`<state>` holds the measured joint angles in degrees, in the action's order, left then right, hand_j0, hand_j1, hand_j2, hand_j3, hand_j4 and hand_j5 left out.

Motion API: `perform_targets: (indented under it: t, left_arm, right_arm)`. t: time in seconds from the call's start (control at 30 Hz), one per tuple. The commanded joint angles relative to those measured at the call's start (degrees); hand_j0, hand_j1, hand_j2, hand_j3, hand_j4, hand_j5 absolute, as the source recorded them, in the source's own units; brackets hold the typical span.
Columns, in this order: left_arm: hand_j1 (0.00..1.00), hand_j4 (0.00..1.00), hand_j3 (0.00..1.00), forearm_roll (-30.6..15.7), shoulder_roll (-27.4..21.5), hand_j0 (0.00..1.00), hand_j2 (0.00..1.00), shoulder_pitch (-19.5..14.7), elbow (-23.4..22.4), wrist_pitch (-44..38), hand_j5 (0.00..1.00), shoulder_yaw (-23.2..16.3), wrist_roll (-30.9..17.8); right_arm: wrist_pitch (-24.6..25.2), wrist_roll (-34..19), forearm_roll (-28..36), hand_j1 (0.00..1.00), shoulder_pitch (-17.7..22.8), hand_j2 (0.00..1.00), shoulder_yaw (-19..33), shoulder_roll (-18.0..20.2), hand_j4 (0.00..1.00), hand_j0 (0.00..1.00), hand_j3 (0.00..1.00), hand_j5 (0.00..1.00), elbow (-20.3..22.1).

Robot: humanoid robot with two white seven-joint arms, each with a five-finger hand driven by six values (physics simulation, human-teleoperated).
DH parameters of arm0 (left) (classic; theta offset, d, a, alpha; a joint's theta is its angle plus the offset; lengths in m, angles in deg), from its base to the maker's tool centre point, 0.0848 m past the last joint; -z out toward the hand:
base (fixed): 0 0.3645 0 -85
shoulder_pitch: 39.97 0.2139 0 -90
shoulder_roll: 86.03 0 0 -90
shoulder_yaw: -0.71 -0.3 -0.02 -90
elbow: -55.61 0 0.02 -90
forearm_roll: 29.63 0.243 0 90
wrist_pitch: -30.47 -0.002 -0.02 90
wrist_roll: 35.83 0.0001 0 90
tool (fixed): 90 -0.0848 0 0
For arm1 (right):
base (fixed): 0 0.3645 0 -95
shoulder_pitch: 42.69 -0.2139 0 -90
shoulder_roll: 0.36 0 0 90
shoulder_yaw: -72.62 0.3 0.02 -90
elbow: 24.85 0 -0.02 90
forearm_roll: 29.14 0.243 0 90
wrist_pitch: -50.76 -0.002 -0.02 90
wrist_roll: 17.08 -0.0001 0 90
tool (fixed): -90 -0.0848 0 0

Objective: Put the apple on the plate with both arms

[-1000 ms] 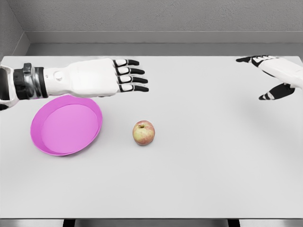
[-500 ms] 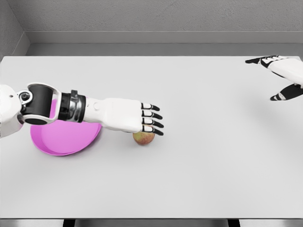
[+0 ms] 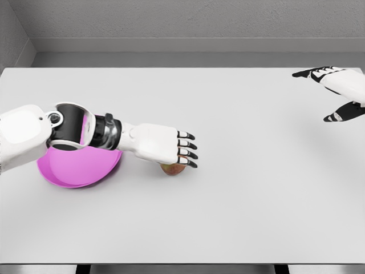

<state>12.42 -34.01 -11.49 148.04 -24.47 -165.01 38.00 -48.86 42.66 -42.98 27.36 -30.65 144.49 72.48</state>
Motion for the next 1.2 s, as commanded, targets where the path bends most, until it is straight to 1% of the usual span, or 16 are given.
perform_targets:
  t: [0.0,0.27,0.37,0.43,0.47,0.5,0.53,0.57,0.63,0.7,0.77,0.97,1.0,1.03,1.1,1.17]
  left_arm:
    - [1.00,1.00,1.00,0.93,1.42,1.00,1.00,0.00,-0.76,-0.06,1.00,-0.66,-0.09]
    - [1.00,1.00,1.00,2.69,3.62,1.00,1.00,0.00,-3.22,-0.06,1.00,-2.42,-0.09]
    - [1.00,1.00,1.00,2.87,3.71,1.00,1.00,0.09,-3.31,-0.06,1.00,-2.51,-0.09]
    - [1.00,1.00,1.00,3.48,3.97,1.00,1.00,0.18,-3.31,-0.06,1.00,-2.42,-0.09]
    - [0.98,0.98,0.98,3.48,3.97,0.98,0.98,0.18,-3.66,-0.06,0.98,-2.42,-0.09]
    - [0.89,0.89,0.89,3.66,4.06,0.89,0.89,0.18,-4.45,-0.06,0.89,-2.42,-0.09]
    - [0.86,0.86,0.86,4.36,4.06,0.86,0.86,0.18,-4.45,-0.06,0.86,-2.42,-0.09]
    - [0.80,0.80,0.80,4.89,4.06,0.80,0.80,0.18,-4.45,-0.06,0.80,-2.50,-0.09]
    - [0.65,0.65,0.65,4.98,4.06,0.65,0.65,0.26,-4.45,-0.06,0.65,-2.51,-0.09]
    - [0.57,0.57,0.57,4.98,4.06,0.57,0.57,0.35,-4.45,-0.06,0.57,-2.51,-0.09]
    - [0.45,0.45,0.45,5.68,4.06,0.45,0.45,0.35,-4.36,-0.06,0.45,-2.51,-0.09]
    - [0.28,0.28,0.28,5.16,4.06,0.28,0.28,0.18,-4.28,-0.06,0.28,-2.24,-0.09]
    - [0.28,0.28,0.28,4.89,4.06,0.28,0.28,0.09,-4.28,-0.06,0.28,-1.89,0.00]
    - [0.26,0.26,0.26,3.58,3.79,0.26,0.26,0.00,-4.28,-0.06,0.26,-1.71,0.09]
    - [0.26,0.26,0.26,1.64,3.27,0.26,0.26,-0.09,-4.19,-0.06,0.26,-0.31,0.09]
    - [0.26,0.26,0.26,-1.17,2.04,0.26,0.26,-0.35,-4.19,-0.06,0.26,0.13,0.09]
  right_arm:
    - [0.04,0.03,0.13,1.00,0.00,1.00,0.08,0.17,1.00,1.00,1.00,1.00,0.14]
    - [0.04,0.03,0.13,1.00,0.00,1.00,0.08,-0.18,1.00,1.00,1.00,1.00,0.23]
    - [0.04,0.03,0.13,1.00,0.97,1.00,-0.09,-0.45,1.00,1.00,1.00,1.00,2.86]
    - [-0.05,0.03,0.13,1.00,0.97,1.00,-0.09,-0.36,1.00,1.00,1.00,1.00,3.13]
    - [-0.05,0.03,0.13,1.00,1.05,1.00,-0.09,-0.36,1.00,1.00,1.00,1.00,3.13]
    - [-0.05,0.03,0.13,1.00,1.05,1.00,0.00,-0.36,1.00,1.00,1.00,1.00,3.13]
    - [-0.13,0.03,0.04,1.00,1.05,1.00,0.26,-0.18,1.00,1.00,1.00,1.00,3.13]
    - [-0.13,0.03,0.04,1.00,1.05,1.00,0.26,-0.18,1.00,1.00,1.00,1.00,3.13]
    - [-0.13,0.03,0.04,1.00,1.05,1.00,0.26,-0.01,1.00,1.00,1.00,1.00,3.13]
    - [-0.13,0.03,0.04,1.00,1.05,1.00,0.26,-0.01,1.00,1.00,1.00,1.00,3.13]
    - [-0.13,0.03,0.04,1.00,1.14,1.00,0.26,-0.01,1.00,1.00,1.00,1.00,3.13]
    - [-0.13,0.03,0.04,1.00,1.05,1.00,0.26,0.17,1.00,1.00,1.00,1.00,3.13]
    - [-0.13,0.03,0.04,1.00,1.05,1.00,0.26,0.08,1.00,1.00,1.00,1.00,3.13]
    - [-0.13,0.03,0.04,1.00,1.05,1.00,0.26,0.08,1.00,1.00,1.00,1.00,3.13]
    - [-0.13,0.03,0.04,1.00,1.05,1.00,0.26,0.17,1.00,1.00,1.00,1.00,3.13]
    - [-0.13,0.03,0.04,1.00,1.14,1.00,0.26,0.17,1.00,1.00,1.00,1.00,3.13]
